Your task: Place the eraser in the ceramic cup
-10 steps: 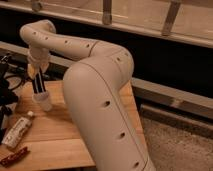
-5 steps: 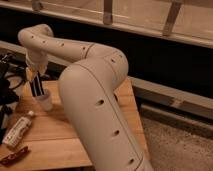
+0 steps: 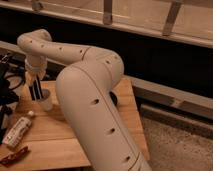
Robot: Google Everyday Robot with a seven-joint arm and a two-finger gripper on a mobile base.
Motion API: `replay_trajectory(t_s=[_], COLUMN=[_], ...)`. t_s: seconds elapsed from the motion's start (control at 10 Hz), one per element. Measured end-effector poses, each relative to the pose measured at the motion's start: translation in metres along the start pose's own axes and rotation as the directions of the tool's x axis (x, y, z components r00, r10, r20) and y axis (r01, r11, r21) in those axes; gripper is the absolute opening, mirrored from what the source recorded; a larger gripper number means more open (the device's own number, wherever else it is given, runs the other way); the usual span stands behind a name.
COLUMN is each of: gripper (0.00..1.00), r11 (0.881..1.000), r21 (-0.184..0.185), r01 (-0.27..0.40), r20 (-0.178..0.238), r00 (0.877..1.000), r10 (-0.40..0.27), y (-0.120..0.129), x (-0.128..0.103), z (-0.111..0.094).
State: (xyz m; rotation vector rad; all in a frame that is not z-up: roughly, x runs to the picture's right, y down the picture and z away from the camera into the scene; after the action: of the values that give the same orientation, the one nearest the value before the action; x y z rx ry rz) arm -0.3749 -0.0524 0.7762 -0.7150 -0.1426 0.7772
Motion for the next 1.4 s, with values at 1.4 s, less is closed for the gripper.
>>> replay_trajectory(t_s=[1.4], gripper=[0.03], r11=[0.999], r21=[0.045], r01=[0.026], r20=[0.088], r00=[0.996], r10=[-0.030], y=[-0.027], x=[-0.025], z=[0.017])
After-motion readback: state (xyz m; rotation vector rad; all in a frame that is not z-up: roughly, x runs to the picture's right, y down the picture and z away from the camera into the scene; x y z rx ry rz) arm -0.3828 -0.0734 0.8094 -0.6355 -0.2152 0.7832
